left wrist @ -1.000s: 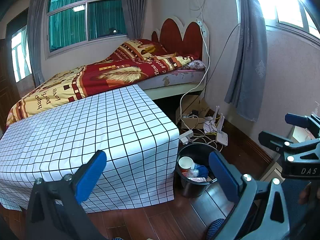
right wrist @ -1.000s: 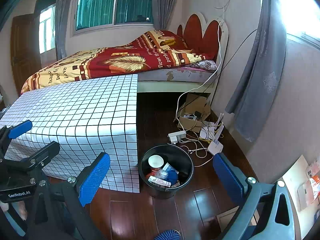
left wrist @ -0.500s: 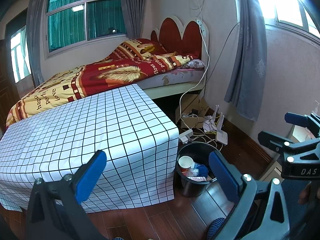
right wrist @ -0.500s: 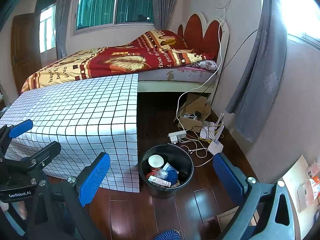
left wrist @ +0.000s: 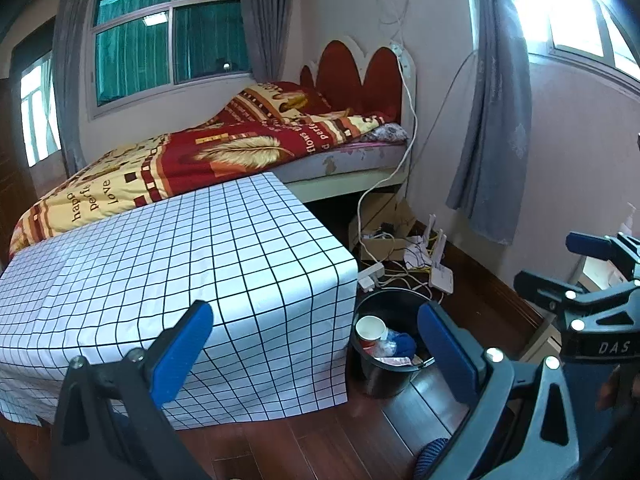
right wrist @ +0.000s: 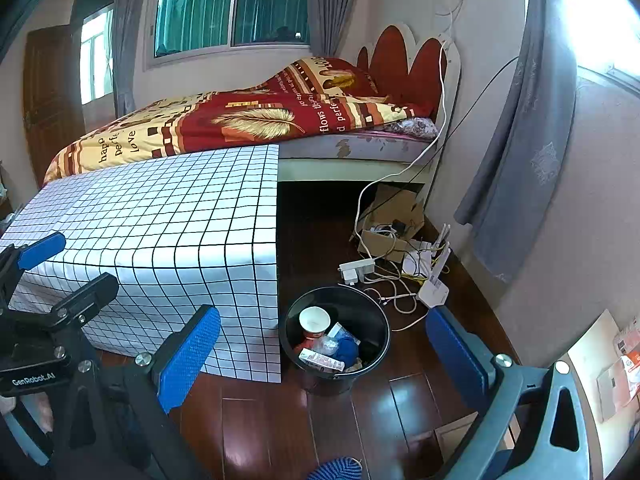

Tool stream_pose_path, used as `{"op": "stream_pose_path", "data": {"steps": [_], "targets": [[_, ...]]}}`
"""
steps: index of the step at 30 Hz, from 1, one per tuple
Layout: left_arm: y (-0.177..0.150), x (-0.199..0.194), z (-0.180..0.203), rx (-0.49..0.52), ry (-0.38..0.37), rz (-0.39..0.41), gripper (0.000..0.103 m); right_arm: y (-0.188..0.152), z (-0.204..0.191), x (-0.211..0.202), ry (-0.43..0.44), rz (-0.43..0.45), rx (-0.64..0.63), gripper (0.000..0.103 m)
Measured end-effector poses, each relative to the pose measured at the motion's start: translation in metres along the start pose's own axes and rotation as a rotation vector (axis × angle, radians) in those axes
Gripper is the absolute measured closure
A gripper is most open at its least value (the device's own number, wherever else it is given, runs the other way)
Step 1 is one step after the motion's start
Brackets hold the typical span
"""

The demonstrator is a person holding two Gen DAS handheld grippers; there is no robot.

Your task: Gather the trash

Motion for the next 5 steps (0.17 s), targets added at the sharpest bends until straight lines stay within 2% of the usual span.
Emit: {"op": "stream_pose_path", "data": {"steps": [5], "targets": [[-0.0041, 0.0025, -0.0001, -0.004, -0.011, -0.022, 0.000, -0.0013, -0.0007, 0.0006, 0.002, -0.004, 0.000, 0.000]]}}
Point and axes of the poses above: each gripper's, at about its wrist camera, not at the fingertips, and x roughly the way its jaws point, z to its right, y to its top, the point moved 10 cm from there along x, roughly the way its jaws point
